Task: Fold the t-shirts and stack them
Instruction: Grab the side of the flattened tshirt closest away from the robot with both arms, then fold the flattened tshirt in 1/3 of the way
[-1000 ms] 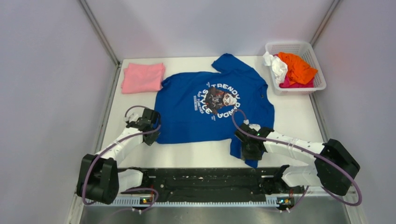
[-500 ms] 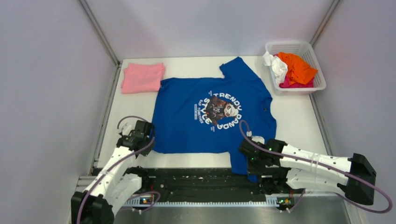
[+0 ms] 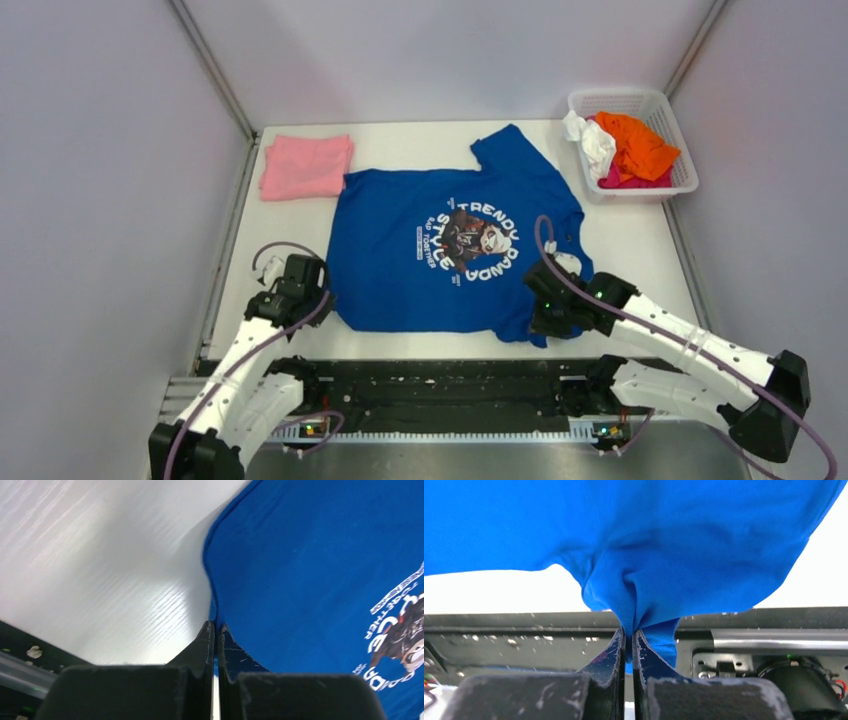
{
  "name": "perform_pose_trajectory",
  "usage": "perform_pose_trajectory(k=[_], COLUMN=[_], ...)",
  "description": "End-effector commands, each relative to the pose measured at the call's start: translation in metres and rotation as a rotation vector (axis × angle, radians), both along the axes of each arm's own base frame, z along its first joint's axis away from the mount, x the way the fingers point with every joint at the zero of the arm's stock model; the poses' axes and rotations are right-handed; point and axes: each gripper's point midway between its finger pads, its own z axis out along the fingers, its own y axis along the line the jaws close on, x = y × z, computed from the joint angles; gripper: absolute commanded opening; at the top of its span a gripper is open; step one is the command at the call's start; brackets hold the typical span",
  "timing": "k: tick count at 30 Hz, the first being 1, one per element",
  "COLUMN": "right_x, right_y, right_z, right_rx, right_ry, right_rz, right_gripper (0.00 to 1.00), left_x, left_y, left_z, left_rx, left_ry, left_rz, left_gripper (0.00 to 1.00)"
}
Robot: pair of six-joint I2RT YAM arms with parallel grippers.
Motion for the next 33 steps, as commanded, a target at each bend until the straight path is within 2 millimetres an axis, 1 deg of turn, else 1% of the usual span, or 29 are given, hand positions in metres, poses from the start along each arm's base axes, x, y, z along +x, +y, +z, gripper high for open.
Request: perform_pose_trajectory(k=[1,3,5,8,9,12,15,17,20,23,25,29,31,32,33], right_x=[0.054,0.074,0.094,0.123,0.132,0.157,0.175,0.187,0.208,0.231,0.246,0.275,0.29,0.298,0.307], right_y=[0.007,0.001,-0.006,-0.009,-0.009,-0.017,-0.027,-0.03,-0.031,-0.028,-0.03,-0.032,-0.032,-0.032,-0.031], right_z=[0.028,0.033,0.041,0.054,0.057,0.059,0.058,0.059,0.06,0.058,0.054,0.044,0.035,0.023,0.018], right_rx=[0.044,0.007,-0.031,-0.045,-0.044,-0.063,-0.086,-0.088,-0.074,-0.068,-0.091,-0.138,-0.158,-0.173,-0.184], right_ry=[-0.157,-0.188,-0.221,-0.276,-0.294,-0.31,-0.313,-0.333,-0.371,-0.4,-0.395,-0.388,-0.379,-0.366,-0.366], right_rz=[0.046,0.053,0.045,0.039,0.036,0.01,-0.021,-0.03,-0.029,0.011,0.016,0.042,0.074,0.091,0.108], right_gripper=[0.0,0.0,0.0,0.0,0.0,0.0,0.0,0.0,0.0,0.0,0.0,0.0,0.07,0.08,0.08], left_x=[0.054,0.068,0.083,0.102,0.108,0.125,0.142,0.155,0.17,0.183,0.19,0.202,0.207,0.209,0.21], left_y=[-0.009,-0.009,-0.007,-0.001,0.002,0.008,0.015,0.015,0.014,0.015,0.018,0.025,0.025,0.026,0.027], left_z=[0.04,0.044,0.054,0.063,0.062,0.065,0.065,0.067,0.063,0.059,0.055,0.045,0.041,0.038,0.035], left_rx=[-0.012,-0.007,0.009,0.035,0.052,0.081,0.089,0.081,0.08,0.089,0.1,0.119,0.121,0.123,0.126], left_ry=[-0.158,-0.171,-0.187,-0.185,-0.177,-0.173,-0.174,-0.185,-0.181,-0.175,-0.168,-0.138,-0.125,-0.113,-0.098], left_rz=[-0.003,0.003,0.013,0.044,0.045,0.056,0.067,0.064,0.052,0.048,0.056,0.069,0.054,0.048,0.05], left_gripper=[0.0,0.0,0.0,0.0,0.0,0.0,0.0,0.0,0.0,0.0,0.0,0.0,0.0,0.06,0.13])
